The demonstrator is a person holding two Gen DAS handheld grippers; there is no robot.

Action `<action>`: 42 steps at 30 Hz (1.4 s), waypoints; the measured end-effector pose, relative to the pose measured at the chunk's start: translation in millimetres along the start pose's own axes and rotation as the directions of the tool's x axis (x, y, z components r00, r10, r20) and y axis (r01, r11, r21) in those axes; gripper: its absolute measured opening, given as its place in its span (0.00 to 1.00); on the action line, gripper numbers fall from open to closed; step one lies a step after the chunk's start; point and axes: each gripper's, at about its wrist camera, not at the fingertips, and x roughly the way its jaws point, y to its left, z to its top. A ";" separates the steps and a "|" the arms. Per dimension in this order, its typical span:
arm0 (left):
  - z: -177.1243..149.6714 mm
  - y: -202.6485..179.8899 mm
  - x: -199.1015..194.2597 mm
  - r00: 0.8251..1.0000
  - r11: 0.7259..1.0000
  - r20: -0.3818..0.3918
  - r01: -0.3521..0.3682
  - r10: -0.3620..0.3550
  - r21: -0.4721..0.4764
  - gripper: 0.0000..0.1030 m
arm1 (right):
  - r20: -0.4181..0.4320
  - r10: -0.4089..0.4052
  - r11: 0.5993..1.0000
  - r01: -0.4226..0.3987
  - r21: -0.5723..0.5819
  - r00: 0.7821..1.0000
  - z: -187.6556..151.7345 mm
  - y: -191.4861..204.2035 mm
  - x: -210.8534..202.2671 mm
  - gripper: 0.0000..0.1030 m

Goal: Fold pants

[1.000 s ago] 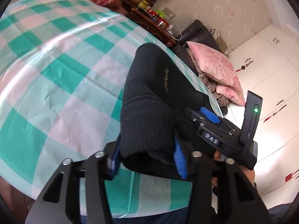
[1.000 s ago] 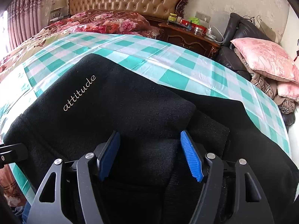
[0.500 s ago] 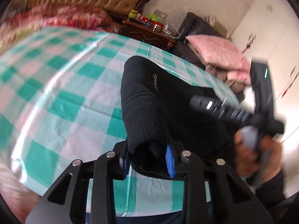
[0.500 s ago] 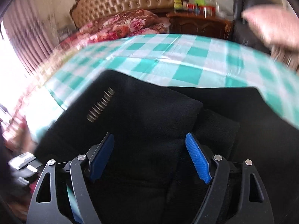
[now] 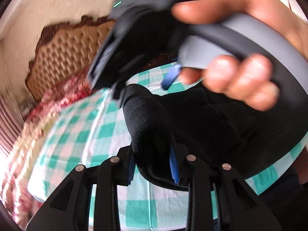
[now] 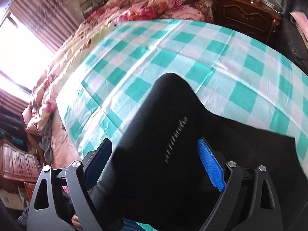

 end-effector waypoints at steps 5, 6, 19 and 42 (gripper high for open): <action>8.0 -22.1 -6.6 0.997 0.994 0.056 -0.053 0.048 0.096 0.28 | -0.033 -0.064 0.997 0.062 -0.045 0.997 11.5 -4.0 12.7 0.75; 9.6 -25.5 -8.5 0.997 0.993 0.066 -0.057 0.050 0.107 0.28 | -0.032 -0.066 0.996 0.064 -0.055 0.997 11.5 -6.1 13.0 0.54; 70.2 -109.3 -68.6 0.922 0.947 0.382 -0.059 -0.069 0.315 0.27 | 0.256 0.086 0.988 -0.117 0.105 0.963 -46.5 -115.4 -144.2 0.29; 67.7 -366.4 -32.7 0.806 0.702 0.406 0.017 -0.431 0.712 0.52 | 0.326 -0.008 0.840 -0.170 0.515 0.945 -258.2 -350.6 -154.9 0.24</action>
